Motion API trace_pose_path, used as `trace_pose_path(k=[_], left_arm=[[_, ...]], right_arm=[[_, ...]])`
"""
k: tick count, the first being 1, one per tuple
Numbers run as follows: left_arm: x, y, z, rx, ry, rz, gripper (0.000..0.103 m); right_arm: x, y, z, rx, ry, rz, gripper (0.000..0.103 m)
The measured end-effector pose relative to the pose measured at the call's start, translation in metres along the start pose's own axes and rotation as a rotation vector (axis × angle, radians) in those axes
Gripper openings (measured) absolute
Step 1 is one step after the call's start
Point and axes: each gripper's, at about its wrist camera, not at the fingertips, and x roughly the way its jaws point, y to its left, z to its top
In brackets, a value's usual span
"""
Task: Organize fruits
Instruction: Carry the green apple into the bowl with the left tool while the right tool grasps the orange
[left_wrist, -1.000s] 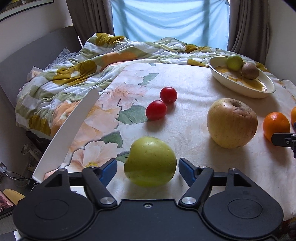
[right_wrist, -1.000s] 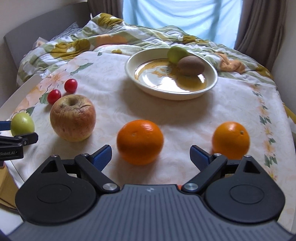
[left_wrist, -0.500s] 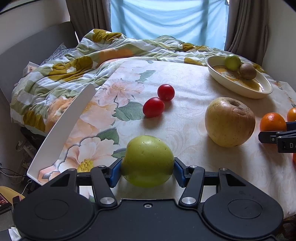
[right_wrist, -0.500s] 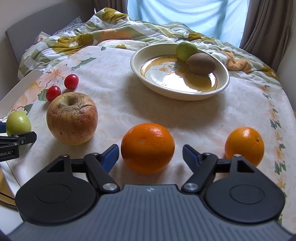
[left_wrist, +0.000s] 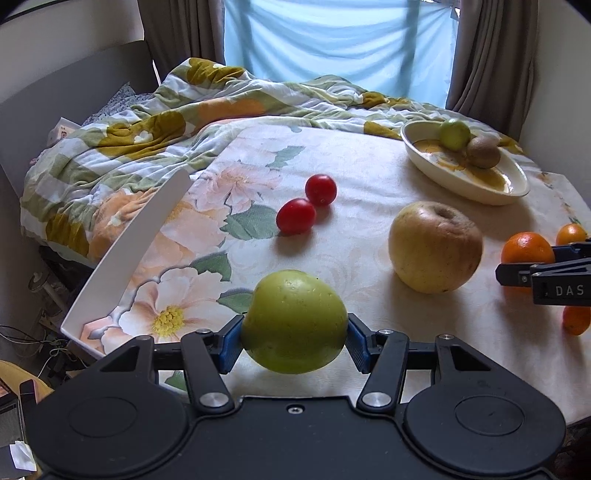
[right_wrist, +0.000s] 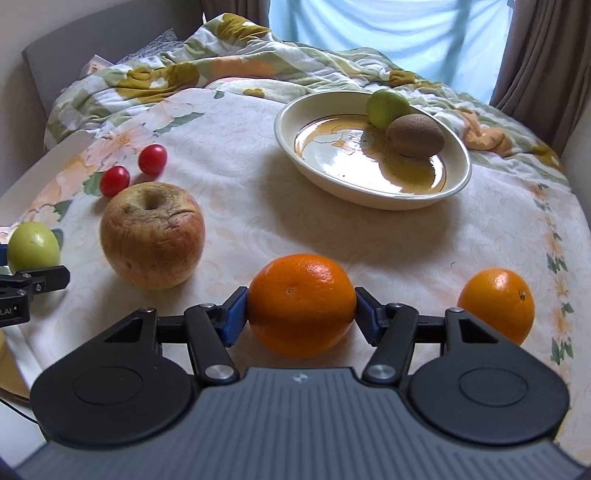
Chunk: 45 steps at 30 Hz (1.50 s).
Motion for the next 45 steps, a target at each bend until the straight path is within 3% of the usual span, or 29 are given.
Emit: trace_pose_path(k=[12,25,36,45], left_arm=[[-0.05,-0.024,0.019,0.01,-0.068,-0.03,0.061],[-0.089,-0.055,0.08,0.083,-0.17,-0.079,0.061],[-0.059,-0.077,0.152,0.144,-0.181,-0.158,0.061],[0.0,-0.095,0.193,0.201,-0.125,-0.217,0.061]], right_arm=[[-0.048,-0.005,0.002,0.017,-0.041,0.02,0.075],[-0.121,-0.033,0.023,0.012,-0.104,-0.002,0.075],[-0.135,-0.076,0.065,0.051,-0.132,-0.051,0.075],[-0.111,-0.103,0.105,0.119,-0.141,-0.104,0.075]])
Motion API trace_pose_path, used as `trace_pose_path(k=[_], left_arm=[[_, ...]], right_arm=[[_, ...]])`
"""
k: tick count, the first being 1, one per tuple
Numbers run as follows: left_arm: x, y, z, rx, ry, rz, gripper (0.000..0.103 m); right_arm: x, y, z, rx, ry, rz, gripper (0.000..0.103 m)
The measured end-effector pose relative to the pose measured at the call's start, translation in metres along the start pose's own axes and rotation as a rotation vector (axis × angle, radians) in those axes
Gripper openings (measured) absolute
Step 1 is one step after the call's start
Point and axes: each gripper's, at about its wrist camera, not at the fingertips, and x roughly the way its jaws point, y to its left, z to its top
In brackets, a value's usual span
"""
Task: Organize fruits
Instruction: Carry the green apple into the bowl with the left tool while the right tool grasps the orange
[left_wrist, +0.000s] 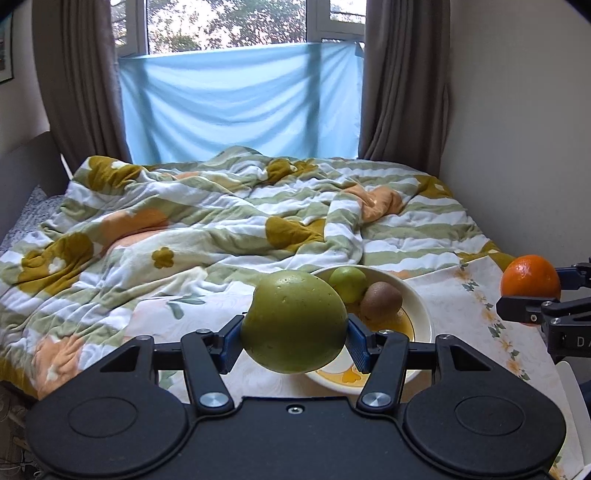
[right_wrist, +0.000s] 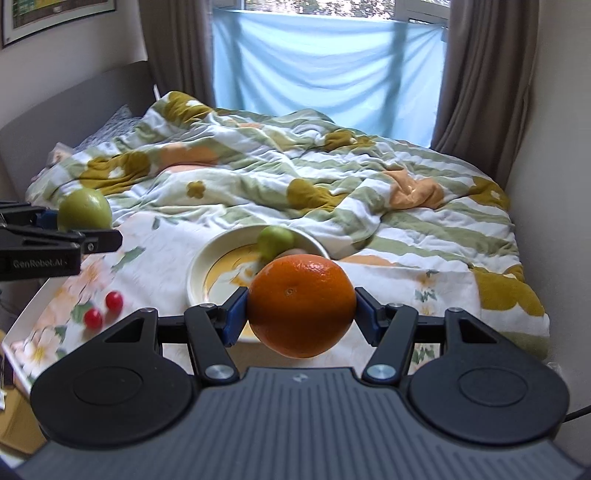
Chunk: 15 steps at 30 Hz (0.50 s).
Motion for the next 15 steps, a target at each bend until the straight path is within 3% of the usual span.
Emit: trace_pose_path(k=[15], left_arm=[[0.127,-0.004,0.021,0.114,0.15,-0.111,0.061]], right_arm=[[0.08,-0.02,0.018,0.095,0.077,-0.062,0.075]])
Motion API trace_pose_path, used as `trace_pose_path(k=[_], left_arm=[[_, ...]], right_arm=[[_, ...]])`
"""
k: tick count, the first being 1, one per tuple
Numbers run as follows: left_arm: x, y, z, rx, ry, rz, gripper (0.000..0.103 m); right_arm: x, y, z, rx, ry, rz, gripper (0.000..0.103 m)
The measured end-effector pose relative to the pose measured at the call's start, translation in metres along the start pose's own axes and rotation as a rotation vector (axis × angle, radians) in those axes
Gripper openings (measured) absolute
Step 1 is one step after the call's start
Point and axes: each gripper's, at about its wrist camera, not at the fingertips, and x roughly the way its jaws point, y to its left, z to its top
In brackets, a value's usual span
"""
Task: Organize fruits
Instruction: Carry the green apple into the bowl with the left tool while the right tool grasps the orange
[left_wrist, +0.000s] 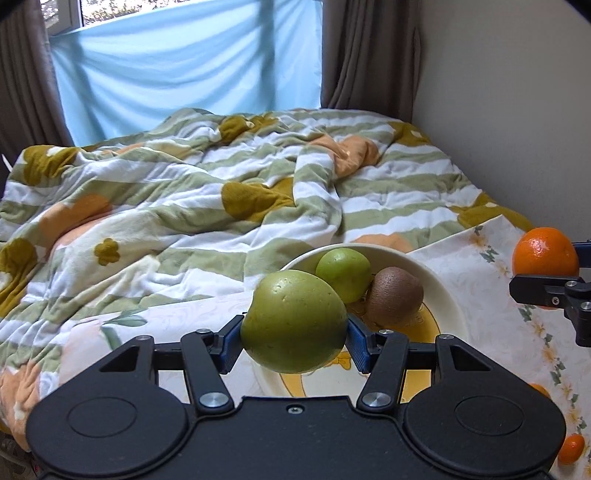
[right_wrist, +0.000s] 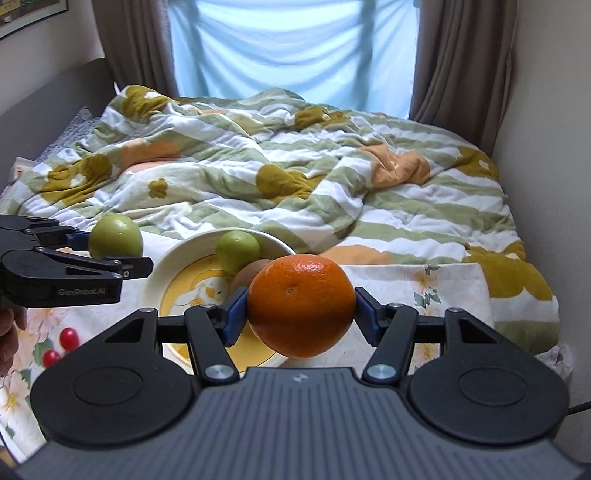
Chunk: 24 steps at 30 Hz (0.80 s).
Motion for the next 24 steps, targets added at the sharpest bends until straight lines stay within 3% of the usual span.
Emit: trace_pose_path(k=[9,15,18,20,22,24], left_arm=[[0.051,-0.005,0.005,0.052,0.073,-0.035,0.061],[0.064,-0.009,0.007,0.085,0.08,-0.035,0.061],[0.06,-0.012,0.007,0.099,0.042,-0.038,0.063],[0.058,-0.013,0.008,0.11,0.036,-0.03,0.091],[0.053,-0.012,0.007,0.106,0.02,-0.024,0.1],[0.046,-0.009,0.006,0.106,0.019,-0.033,0.101]], right_arm=[[0.039,-0.01,0.001,0.051,0.055,-0.025,0.075],[0.05,-0.013,0.001,0.069,0.072,-0.033,0.075],[0.051,-0.013,0.001,0.075,0.075,-0.038,0.075],[0.051,-0.012,0.001,0.08,0.075,-0.039,0.075],[0.05,-0.012,0.0,0.084,0.075,-0.04,0.075],[0.05,-0.013,0.0,0.083,0.074,-0.039,0.075]])
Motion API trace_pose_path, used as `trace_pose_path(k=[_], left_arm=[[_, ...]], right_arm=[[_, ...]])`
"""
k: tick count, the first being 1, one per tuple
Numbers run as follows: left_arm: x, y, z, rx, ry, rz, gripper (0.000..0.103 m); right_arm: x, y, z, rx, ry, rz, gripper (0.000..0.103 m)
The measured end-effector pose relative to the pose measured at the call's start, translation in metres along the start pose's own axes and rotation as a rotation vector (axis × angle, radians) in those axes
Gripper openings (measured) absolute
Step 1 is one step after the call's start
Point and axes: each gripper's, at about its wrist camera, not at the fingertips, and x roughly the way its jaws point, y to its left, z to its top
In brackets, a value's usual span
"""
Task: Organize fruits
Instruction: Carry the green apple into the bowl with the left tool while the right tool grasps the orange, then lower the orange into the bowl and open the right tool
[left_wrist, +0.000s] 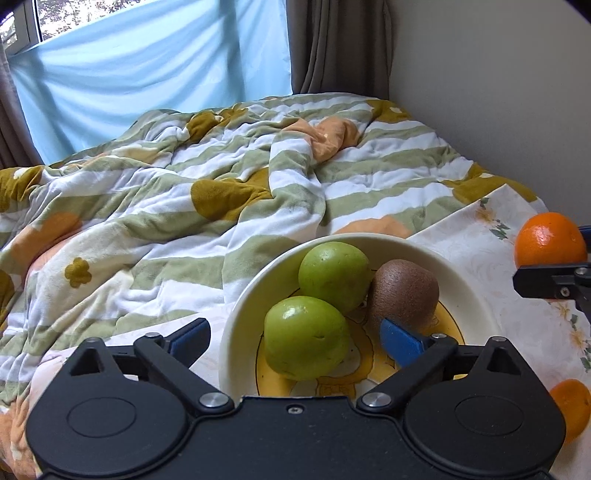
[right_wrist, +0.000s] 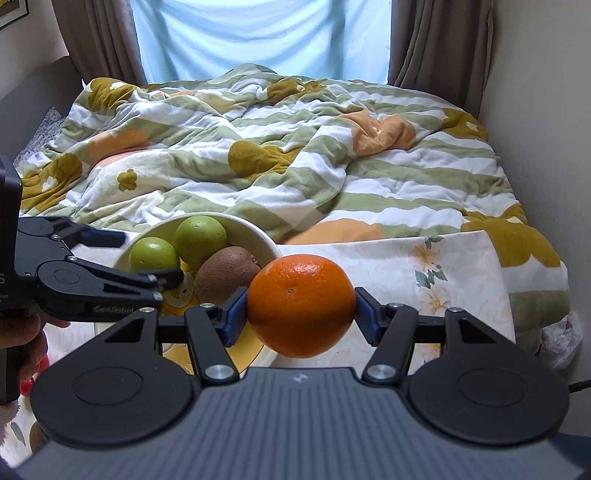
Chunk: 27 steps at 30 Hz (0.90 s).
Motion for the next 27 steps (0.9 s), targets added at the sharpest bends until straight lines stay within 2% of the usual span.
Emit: trace_pose_path(k=[8,13,18,27], left_arm=[[-0.035,0.011,-0.018,-0.051,0.012,0.024,0.101],[-0.058,0.017,-0.03,-0.077,-0.005,0.071,0.101],[-0.078,0.02,-0.039,-0.078,-0.034,0.11,0.101],[-0.082,0.024,-0.062,-0.117,-0.013,0.134,0.102]], right_arm=[[-0.007,0.008,0.0,-0.026,-0.007,0.013,0.075],[-0.004,0.018,-0.003,-0.073,0.002,0.043,0.075],[0.011,0.035,-0.01,-0.138,0.02,0.068,0.075],[0.047,0.061,-0.03,-0.23,0.056,0.086,0.075]])
